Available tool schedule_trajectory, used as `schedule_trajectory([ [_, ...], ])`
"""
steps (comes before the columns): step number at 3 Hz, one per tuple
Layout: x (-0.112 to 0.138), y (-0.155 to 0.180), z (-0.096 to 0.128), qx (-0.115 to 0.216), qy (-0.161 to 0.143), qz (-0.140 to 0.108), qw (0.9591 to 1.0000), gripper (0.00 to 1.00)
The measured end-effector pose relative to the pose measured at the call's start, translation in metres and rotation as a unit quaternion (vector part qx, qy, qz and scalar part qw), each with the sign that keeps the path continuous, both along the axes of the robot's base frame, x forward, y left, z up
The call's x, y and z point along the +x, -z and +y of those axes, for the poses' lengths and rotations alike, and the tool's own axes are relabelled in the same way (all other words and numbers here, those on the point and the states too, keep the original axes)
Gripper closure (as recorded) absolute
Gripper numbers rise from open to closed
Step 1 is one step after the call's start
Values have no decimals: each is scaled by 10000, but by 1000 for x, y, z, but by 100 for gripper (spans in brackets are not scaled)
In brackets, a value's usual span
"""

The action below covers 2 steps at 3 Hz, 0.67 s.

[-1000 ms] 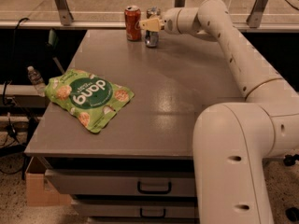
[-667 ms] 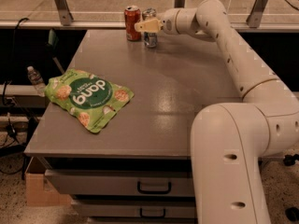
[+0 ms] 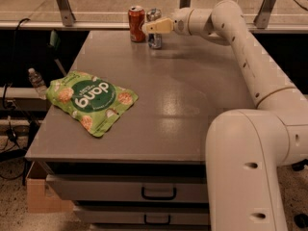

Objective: Move redbull can near coke can

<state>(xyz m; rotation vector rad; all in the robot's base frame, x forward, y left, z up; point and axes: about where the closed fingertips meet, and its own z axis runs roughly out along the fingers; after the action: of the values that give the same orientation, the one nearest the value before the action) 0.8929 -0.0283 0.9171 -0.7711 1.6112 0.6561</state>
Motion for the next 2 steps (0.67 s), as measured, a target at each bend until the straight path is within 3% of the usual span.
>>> schedule_trajectory([
  [1,-31,-29,-56,31,115,-444,9989,0],
  [2,-101,-76,-115,-87,286,-914,9954,0],
])
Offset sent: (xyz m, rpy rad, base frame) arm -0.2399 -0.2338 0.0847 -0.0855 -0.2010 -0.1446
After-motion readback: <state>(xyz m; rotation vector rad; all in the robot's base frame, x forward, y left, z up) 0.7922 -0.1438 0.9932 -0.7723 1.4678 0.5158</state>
